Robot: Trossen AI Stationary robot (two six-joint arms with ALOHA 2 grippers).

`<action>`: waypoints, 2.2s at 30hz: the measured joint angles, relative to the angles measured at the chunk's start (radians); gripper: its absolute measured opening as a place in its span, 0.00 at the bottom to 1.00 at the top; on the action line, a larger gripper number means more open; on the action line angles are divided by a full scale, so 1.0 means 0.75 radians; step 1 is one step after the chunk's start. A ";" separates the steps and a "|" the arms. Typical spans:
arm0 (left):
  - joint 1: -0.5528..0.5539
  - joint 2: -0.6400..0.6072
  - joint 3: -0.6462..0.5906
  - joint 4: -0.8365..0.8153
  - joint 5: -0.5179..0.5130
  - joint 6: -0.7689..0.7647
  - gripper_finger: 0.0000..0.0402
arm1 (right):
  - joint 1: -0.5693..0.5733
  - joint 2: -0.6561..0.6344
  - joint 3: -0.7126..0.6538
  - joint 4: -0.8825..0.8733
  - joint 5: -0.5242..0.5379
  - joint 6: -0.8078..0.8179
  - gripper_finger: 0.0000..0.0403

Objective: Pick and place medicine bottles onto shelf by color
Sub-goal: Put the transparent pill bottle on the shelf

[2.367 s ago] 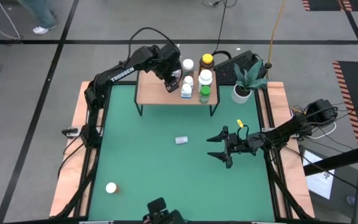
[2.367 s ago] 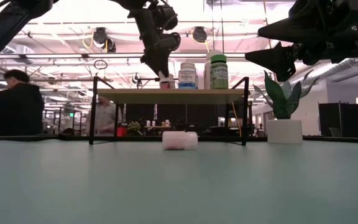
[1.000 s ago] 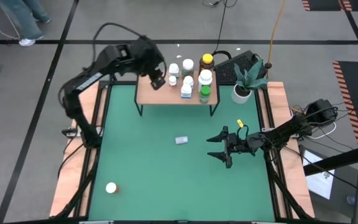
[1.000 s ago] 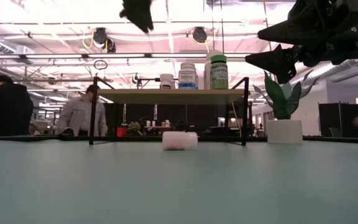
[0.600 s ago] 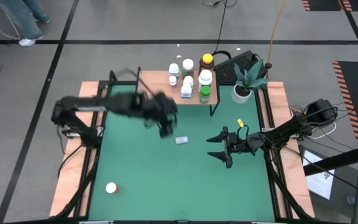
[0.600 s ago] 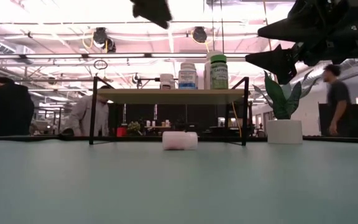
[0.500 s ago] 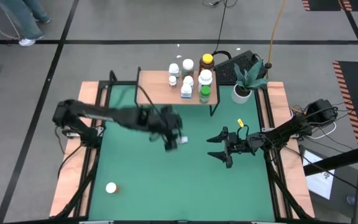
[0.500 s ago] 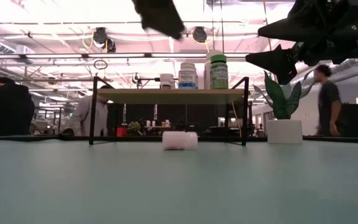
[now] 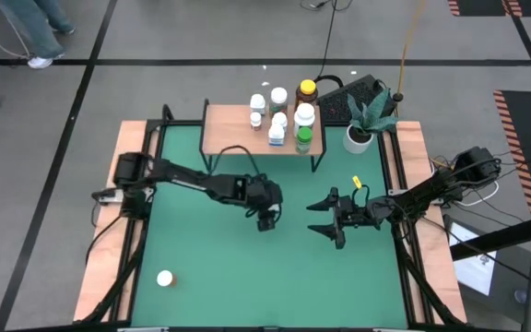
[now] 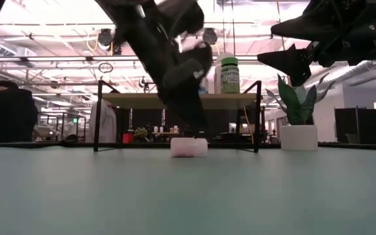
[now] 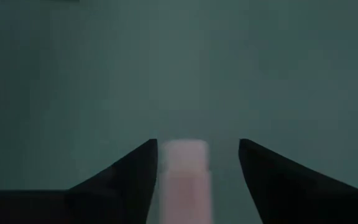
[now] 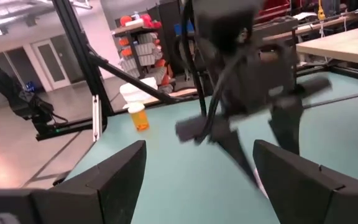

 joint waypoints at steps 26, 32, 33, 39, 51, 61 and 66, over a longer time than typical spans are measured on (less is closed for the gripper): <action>0.087 0.065 0.001 -0.003 0.110 -0.098 0.34 | -0.001 0.001 0.000 -0.066 -0.008 -0.046 0.71; 0.043 -0.093 0.002 0.006 0.123 -0.077 0.40 | -0.001 0.000 0.000 -0.026 -0.041 -0.042 0.71; 0.025 -0.129 0.001 0.008 0.123 -0.060 0.39 | -0.001 0.000 0.000 -0.012 -0.038 -0.040 0.71; -0.109 -0.309 0.002 0.096 0.127 0.030 0.34 | -0.001 0.001 0.004 0.068 -0.039 -0.050 0.71; -0.423 -0.346 0.002 0.562 0.233 0.310 0.38 | 0.006 0.353 0.306 0.184 -0.388 -0.136 0.71; -0.455 -0.347 -0.012 0.655 0.255 0.410 0.39 | 0.028 0.498 0.424 0.372 -0.788 -0.155 0.71; -0.413 -0.347 -0.153 0.925 0.310 0.365 0.40 | 0.030 0.543 0.467 0.370 -0.778 -0.203 0.71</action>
